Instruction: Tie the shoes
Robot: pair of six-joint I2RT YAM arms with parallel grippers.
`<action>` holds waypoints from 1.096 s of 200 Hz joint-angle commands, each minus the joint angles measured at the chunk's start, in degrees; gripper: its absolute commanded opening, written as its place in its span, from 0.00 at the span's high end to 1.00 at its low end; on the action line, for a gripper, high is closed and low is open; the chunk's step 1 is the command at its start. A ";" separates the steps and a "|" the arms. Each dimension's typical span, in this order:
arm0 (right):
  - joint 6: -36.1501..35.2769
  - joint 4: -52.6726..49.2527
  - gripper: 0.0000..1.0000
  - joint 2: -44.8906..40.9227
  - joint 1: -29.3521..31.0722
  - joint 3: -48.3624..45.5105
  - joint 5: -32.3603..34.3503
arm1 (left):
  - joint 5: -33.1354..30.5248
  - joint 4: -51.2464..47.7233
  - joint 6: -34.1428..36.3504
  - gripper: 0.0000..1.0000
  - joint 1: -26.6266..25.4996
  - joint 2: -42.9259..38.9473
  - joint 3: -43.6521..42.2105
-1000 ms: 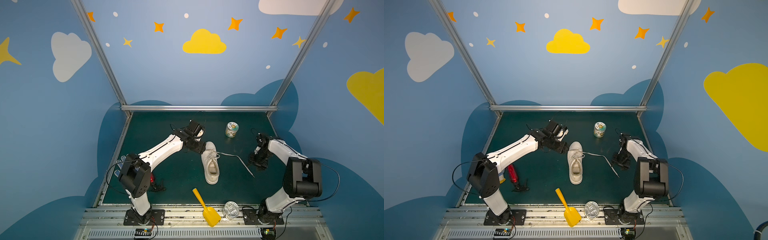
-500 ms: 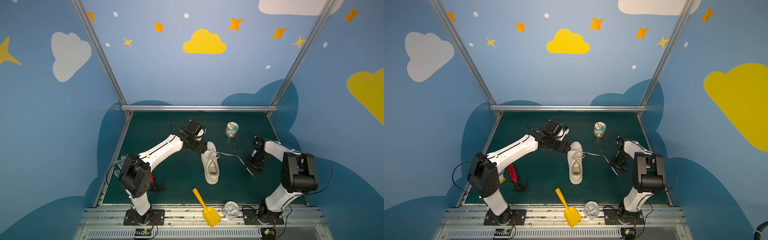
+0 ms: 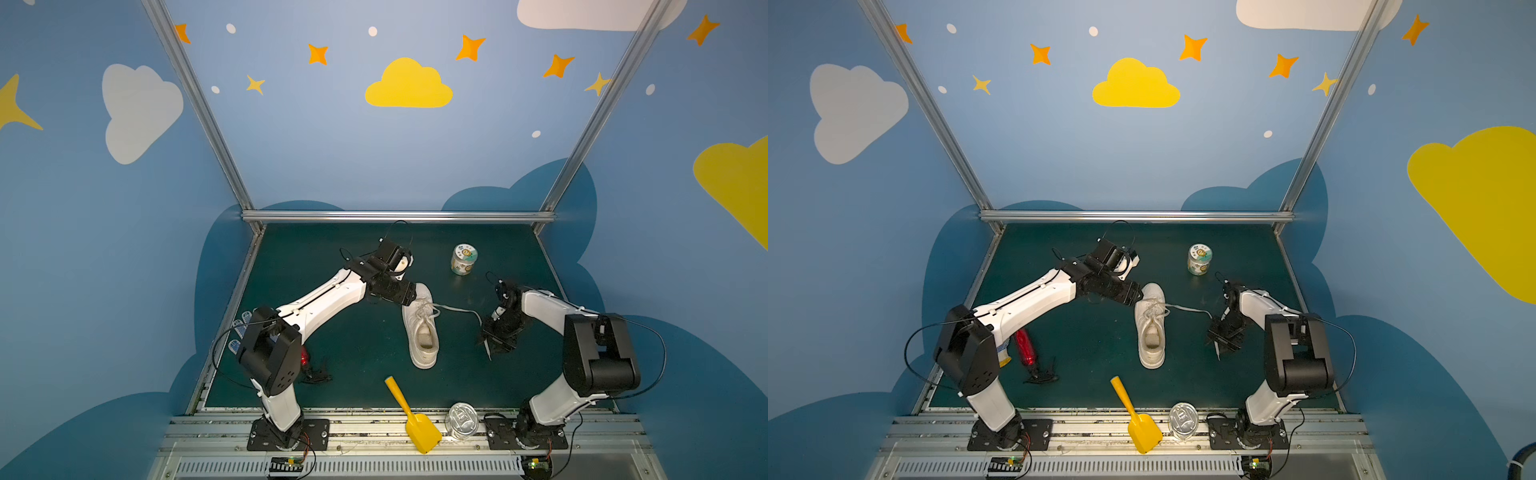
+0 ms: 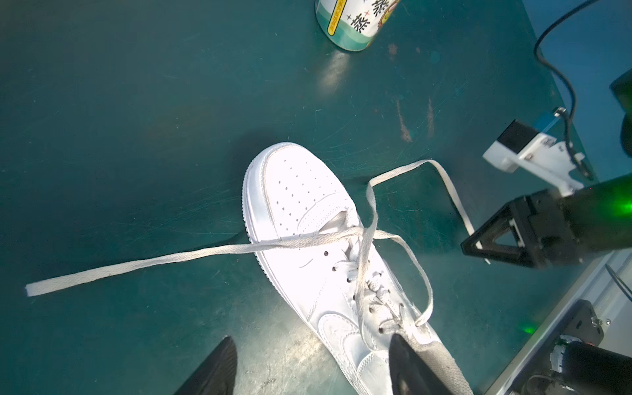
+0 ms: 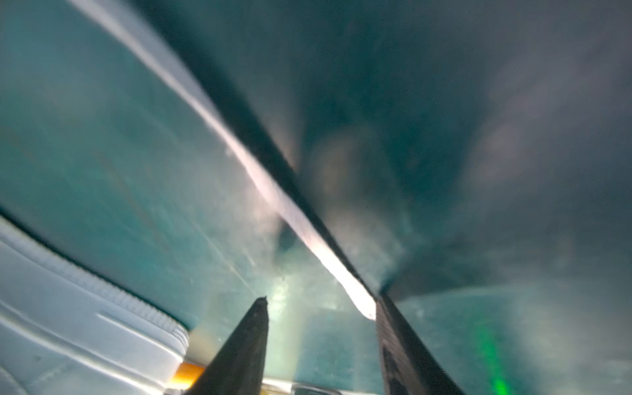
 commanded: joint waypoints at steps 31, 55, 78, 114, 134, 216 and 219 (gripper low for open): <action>-1.09 -7.27 0.63 0.31 4.52 3.57 9.68 | 1.26 0.45 0.51 0.30 0.20 0.27 1.15; -1.69 -8.80 0.64 0.77 6.14 4.56 14.20 | 0.69 0.18 0.45 0.30 0.15 0.15 0.85; -2.51 -7.58 0.64 0.86 5.87 4.56 14.12 | 0.43 -0.26 0.38 0.30 0.30 0.14 0.96; -3.65 -5.52 0.71 3.61 5.55 5.35 13.60 | -0.19 -0.85 0.33 0.30 0.24 -0.20 1.06; -3.96 -4.75 0.75 4.61 5.30 5.16 12.77 | -0.45 -1.29 0.32 0.30 0.24 -0.54 0.86; -3.46 -0.80 0.89 6.79 3.45 3.46 6.70 | -1.35 -1.40 0.11 0.30 0.24 -1.17 0.01; -3.46 -0.76 0.90 6.75 3.41 3.46 6.50 | -1.27 -1.52 0.11 0.30 0.26 -1.09 0.15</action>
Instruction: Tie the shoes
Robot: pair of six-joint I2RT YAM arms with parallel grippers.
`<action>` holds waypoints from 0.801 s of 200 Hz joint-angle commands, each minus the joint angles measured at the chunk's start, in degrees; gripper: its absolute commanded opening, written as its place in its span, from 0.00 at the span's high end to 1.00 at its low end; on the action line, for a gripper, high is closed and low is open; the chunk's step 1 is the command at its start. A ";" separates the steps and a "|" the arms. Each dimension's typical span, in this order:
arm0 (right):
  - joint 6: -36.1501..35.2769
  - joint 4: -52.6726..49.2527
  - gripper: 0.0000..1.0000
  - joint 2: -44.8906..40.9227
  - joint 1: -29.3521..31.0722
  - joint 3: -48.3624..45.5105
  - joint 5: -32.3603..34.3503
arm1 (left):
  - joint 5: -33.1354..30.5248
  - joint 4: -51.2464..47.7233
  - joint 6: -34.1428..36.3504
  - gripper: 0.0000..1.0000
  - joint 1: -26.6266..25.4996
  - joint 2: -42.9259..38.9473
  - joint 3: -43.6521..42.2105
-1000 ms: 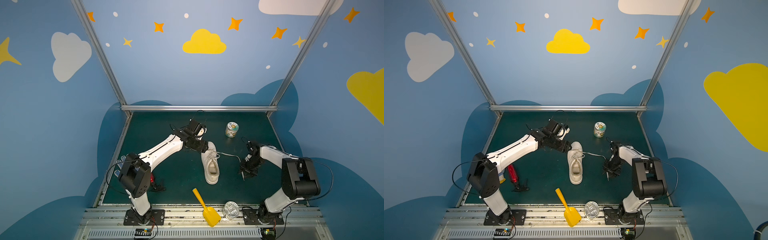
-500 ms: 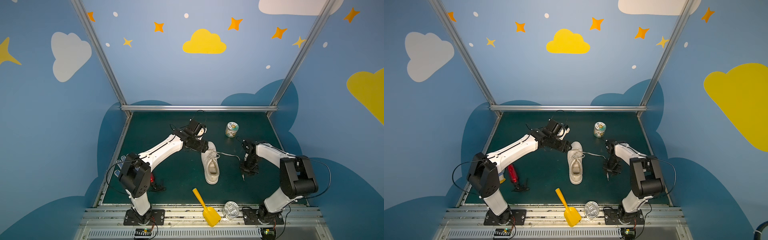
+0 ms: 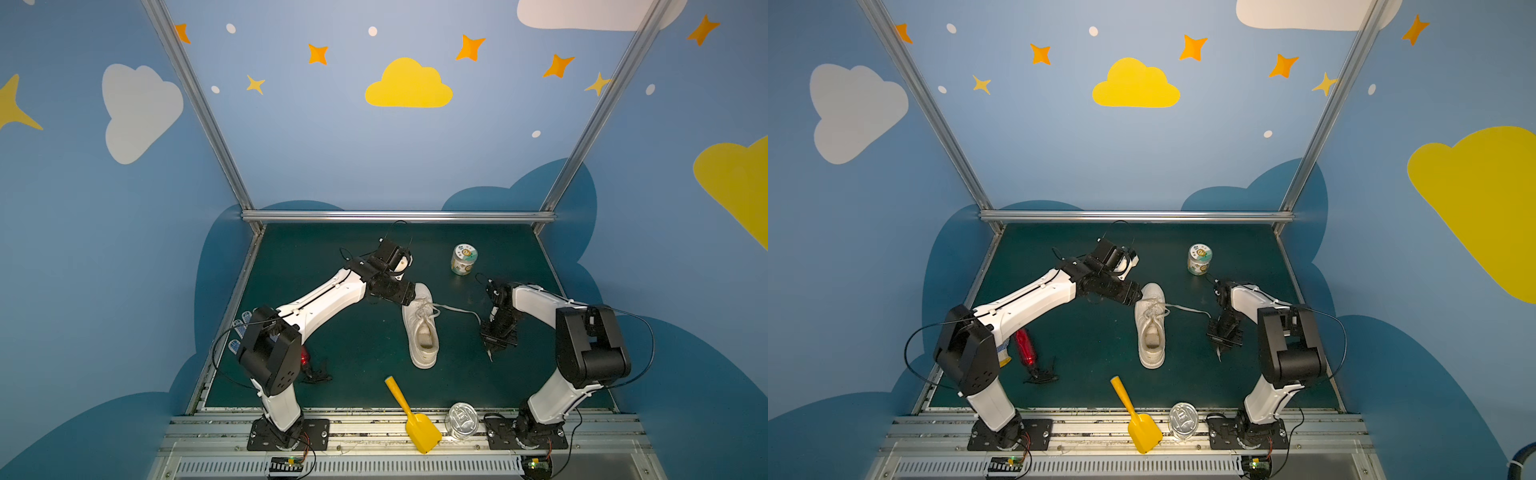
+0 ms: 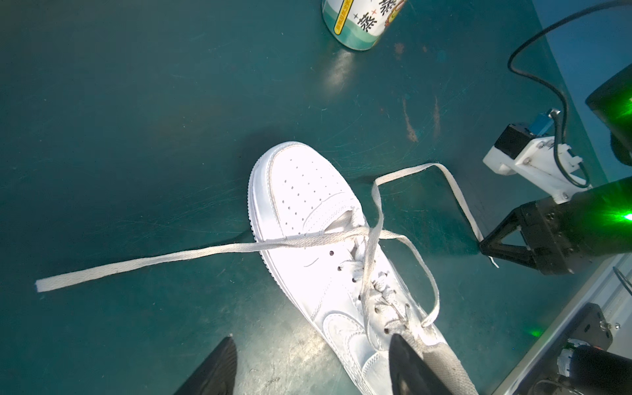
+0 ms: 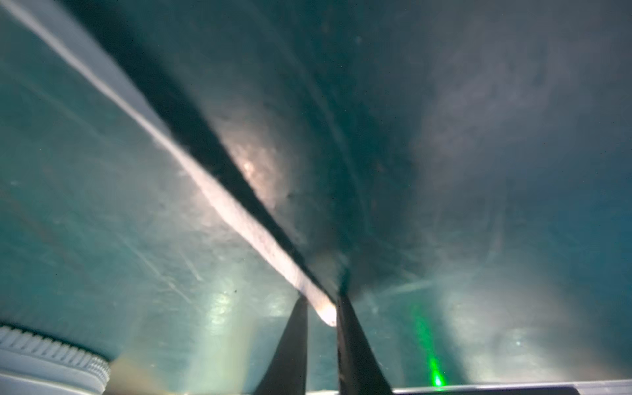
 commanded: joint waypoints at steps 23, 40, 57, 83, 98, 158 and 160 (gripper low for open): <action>-0.31 3.40 0.98 1.89 -0.05 -0.22 -3.99 | 0.11 -1.95 0.28 0.30 0.22 -1.21 0.93; -0.76 3.14 1.00 1.22 -0.17 -0.12 -4.07 | -0.20 -2.08 0.22 0.30 0.26 -1.87 0.53; -0.99 2.87 1.00 0.19 -0.31 -0.16 -4.56 | -0.42 -2.48 0.22 0.30 0.22 -2.37 0.24; -0.93 2.46 1.00 -2.86 -0.48 -0.46 -6.12 | -0.41 -2.97 -0.13 0.30 0.22 -3.05 -0.20; -0.61 1.88 1.00 -5.04 -0.55 -0.85 -7.12 | -0.56 -2.70 -0.13 0.30 -0.07 -3.51 -0.96; 3.94 4.77 1.00 -14.25 -0.91 -4.29 -16.34 | 1.60 -0.85 -1.82 0.30 -1.56 -3.80 -3.60; 4.23 5.25 1.00 -14.47 -0.92 -4.50 -16.92 | 1.82 -0.68 -1.94 0.30 -1.68 -3.79 -3.74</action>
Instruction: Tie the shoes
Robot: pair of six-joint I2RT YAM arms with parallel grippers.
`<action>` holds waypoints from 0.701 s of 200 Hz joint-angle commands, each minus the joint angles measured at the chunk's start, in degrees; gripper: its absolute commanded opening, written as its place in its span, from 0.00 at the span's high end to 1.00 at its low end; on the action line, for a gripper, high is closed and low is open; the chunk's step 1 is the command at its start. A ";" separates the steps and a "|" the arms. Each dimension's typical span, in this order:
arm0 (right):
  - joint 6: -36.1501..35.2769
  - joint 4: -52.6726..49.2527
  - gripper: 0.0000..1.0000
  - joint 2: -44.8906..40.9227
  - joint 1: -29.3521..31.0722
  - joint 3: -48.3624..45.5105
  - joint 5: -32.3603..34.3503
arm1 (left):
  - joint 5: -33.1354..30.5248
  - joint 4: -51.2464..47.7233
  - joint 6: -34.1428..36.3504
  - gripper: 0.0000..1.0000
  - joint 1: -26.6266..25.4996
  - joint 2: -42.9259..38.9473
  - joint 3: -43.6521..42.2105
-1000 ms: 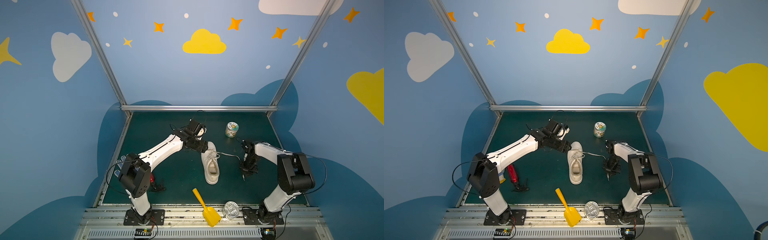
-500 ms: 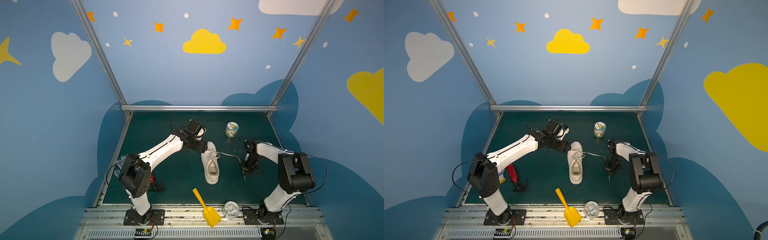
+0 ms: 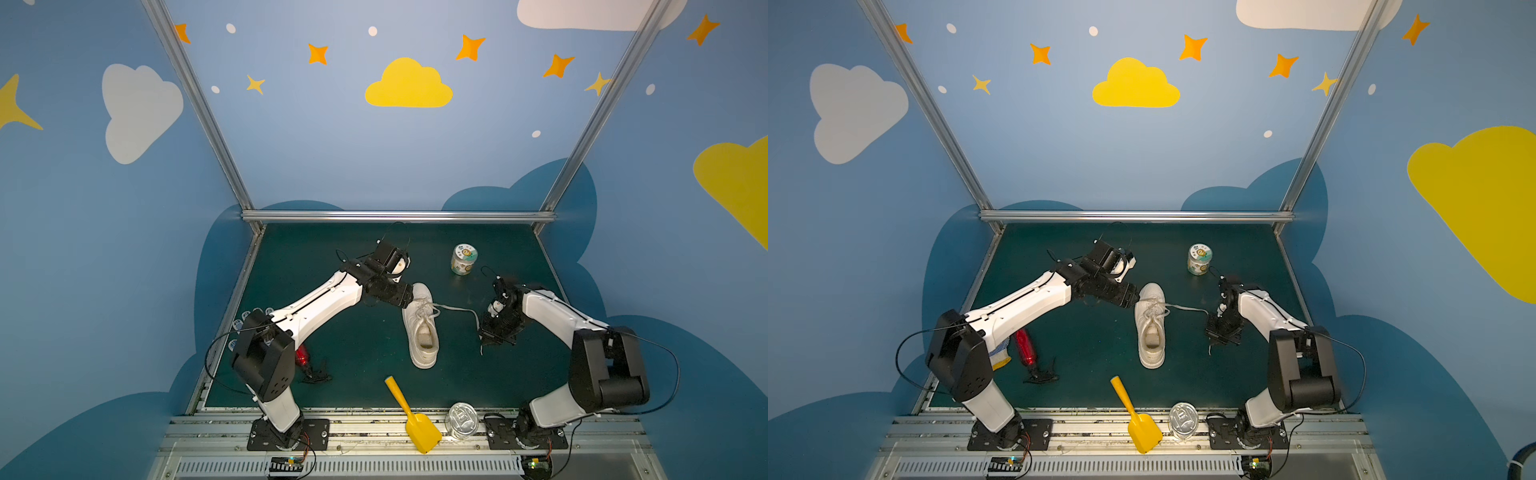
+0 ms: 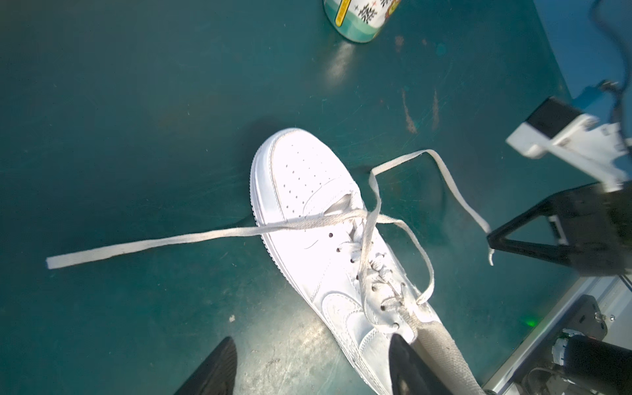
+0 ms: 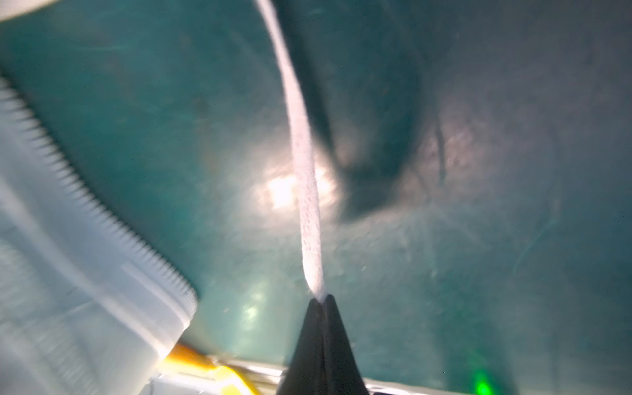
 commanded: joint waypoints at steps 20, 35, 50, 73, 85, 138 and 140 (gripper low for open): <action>6.75 7.37 1.00 -4.46 -0.40 -3.60 -12.22 | 4.22 2.32 -3.18 0.30 -1.24 -1.15 -2.99; 10.04 12.07 1.00 -5.14 -0.40 -5.02 -16.94 | 4.92 2.96 -4.27 0.30 -1.80 -1.11 -3.68; 13.36 17.06 1.00 -5.70 -0.40 -6.67 -21.15 | 4.54 2.99 -4.39 0.31 -2.78 -1.18 -3.78; 18.75 25.65 1.00 -5.98 -0.57 -8.71 -26.57 | 4.48 2.96 -4.44 0.31 -3.94 -1.35 -3.69; 21.40 29.96 1.00 -5.12 -0.62 -9.40 -29.17 | 4.74 2.99 -4.72 0.31 -4.05 -1.21 -3.69; 29.44 43.67 1.00 1.55 -0.25 -10.16 -35.20 | 4.73 0.02 -3.56 0.32 -4.05 1.20 0.68; 29.19 43.52 1.00 1.72 -0.18 -10.03 -35.14 | 4.74 -0.05 -3.55 0.33 -4.03 1.30 0.87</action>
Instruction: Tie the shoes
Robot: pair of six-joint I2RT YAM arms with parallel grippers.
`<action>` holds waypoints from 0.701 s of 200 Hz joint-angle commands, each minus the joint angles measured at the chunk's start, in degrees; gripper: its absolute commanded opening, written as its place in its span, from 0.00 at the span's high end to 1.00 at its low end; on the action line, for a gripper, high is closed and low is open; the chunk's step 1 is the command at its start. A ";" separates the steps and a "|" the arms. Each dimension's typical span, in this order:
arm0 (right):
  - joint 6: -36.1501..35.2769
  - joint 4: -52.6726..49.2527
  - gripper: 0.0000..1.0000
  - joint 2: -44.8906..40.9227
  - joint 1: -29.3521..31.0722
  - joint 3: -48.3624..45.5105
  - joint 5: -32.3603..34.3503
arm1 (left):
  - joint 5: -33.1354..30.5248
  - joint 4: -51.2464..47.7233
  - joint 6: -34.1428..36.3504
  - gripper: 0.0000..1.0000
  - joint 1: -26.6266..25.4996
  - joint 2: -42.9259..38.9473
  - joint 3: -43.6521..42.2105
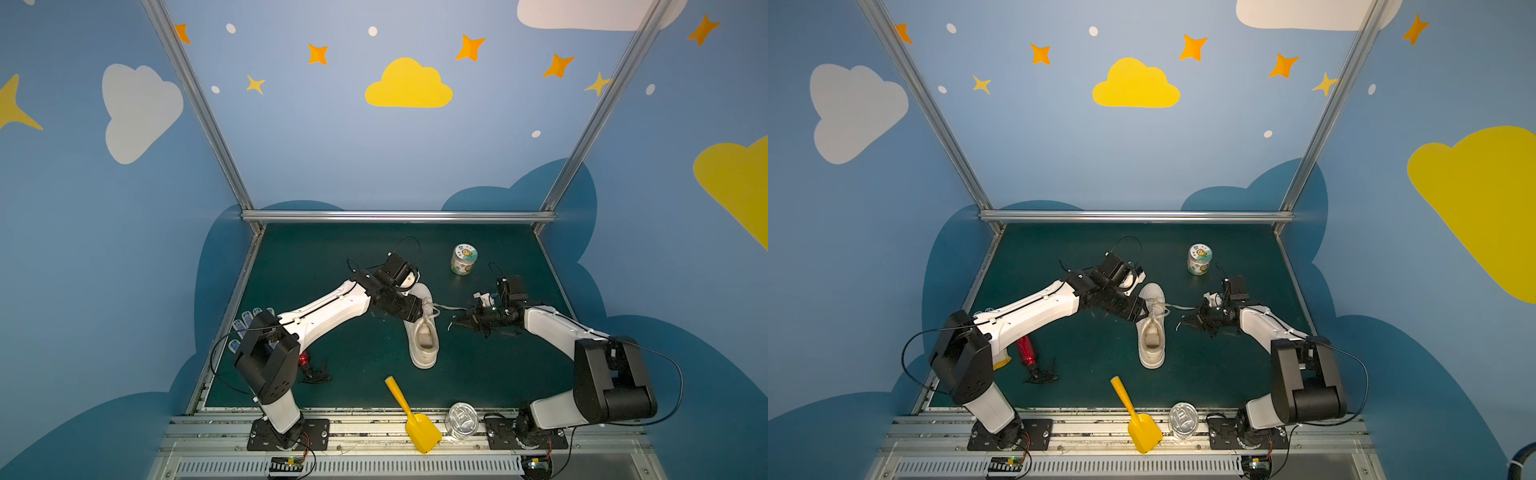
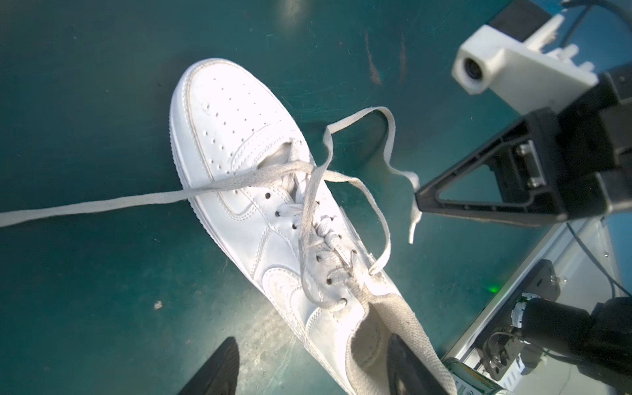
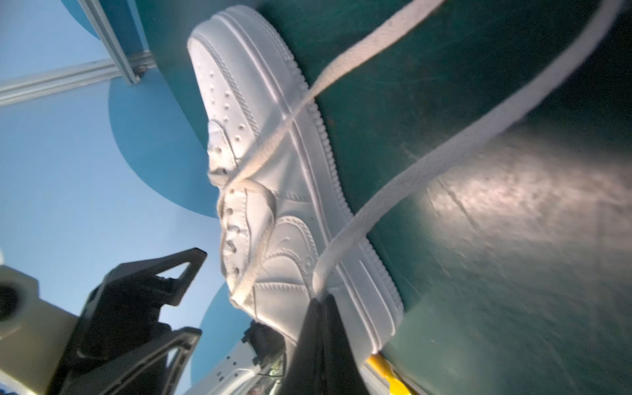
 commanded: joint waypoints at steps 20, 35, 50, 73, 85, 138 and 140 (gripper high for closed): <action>1.37 3.65 1.00 4.60 1.19 2.51 -3.54 | 1.20 -1.87 0.59 0.33 0.19 1.81 4.18; 1.44 3.91 1.00 6.43 1.55 2.96 -4.61 | 1.55 -1.67 0.50 0.33 0.14 2.12 4.41; 2.86 6.69 1.00 8.00 1.81 2.46 -6.51 | 1.75 -1.81 0.55 0.33 0.20 2.50 5.01; 2.40 6.15 1.00 9.11 3.09 3.79 -7.10 | 2.00 -2.15 0.69 0.34 0.23 3.12 5.78; 2.35 5.95 1.00 9.59 3.74 4.51 -7.21 | 2.35 -1.82 0.69 0.34 0.23 3.28 5.70; 6.53 12.68 1.00 10.40 5.20 5.11 -8.98 | 3.09 -1.19 0.55 0.36 0.27 3.64 5.54; 6.58 12.86 1.00 10.37 5.20 5.19 -8.98 | 3.07 -1.25 0.51 0.36 0.31 3.58 5.51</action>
